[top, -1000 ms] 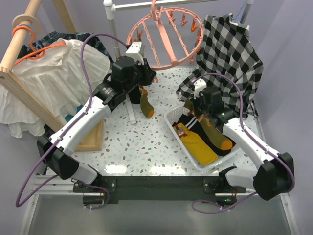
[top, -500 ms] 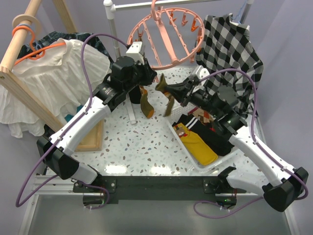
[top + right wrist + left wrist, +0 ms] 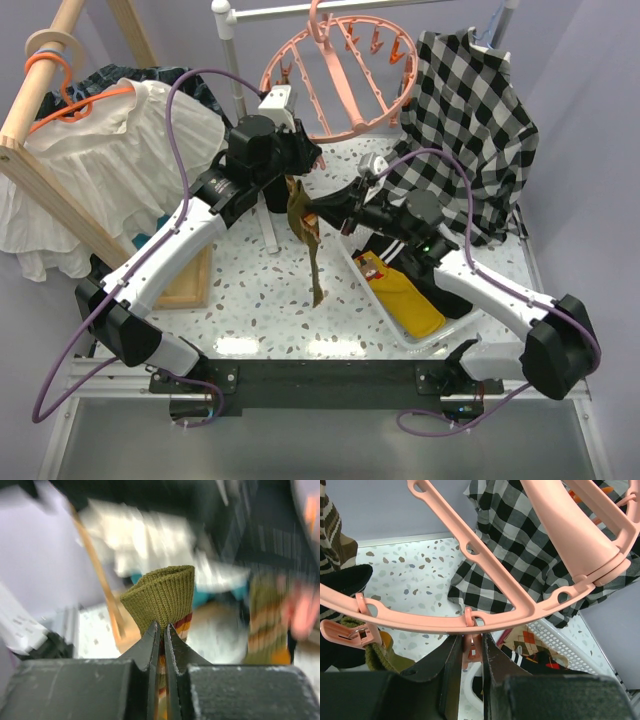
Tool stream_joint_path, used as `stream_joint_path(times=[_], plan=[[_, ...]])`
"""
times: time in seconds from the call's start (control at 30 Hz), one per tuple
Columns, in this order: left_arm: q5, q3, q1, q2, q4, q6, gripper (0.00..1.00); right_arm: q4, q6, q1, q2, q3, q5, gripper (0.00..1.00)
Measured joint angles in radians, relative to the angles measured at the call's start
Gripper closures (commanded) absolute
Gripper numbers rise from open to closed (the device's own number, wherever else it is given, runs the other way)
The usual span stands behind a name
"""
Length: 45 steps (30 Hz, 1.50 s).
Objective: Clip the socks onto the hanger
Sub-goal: Clamp the sock onto the hanger.
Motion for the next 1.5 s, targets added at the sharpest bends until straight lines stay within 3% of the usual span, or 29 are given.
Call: stream_joint_path(times=[0.2, 0.43, 0.77, 1.5], plan=[[0.008, 0.0, 0.0, 0.0, 0.0, 0.0, 0.92, 0.0, -0.014, -0.001, 0.102, -0.136, 0.109, 1.0], [0.019, -0.003, 0.0, 0.0, 0.008, 0.001, 0.92, 0.039, -0.003, -0.046, 0.133, -0.152, 0.185, 1.0], [0.029, -0.007, 0.0, 0.0, 0.014, 0.001, 0.92, 0.092, 0.037, -0.124, 0.133, -0.151, 0.184, 1.0], [0.049, -0.008, 0.0, -0.002, 0.015, 0.001, 0.93, 0.19, 0.13, -0.147, 0.161, -0.113, 0.154, 1.0]])
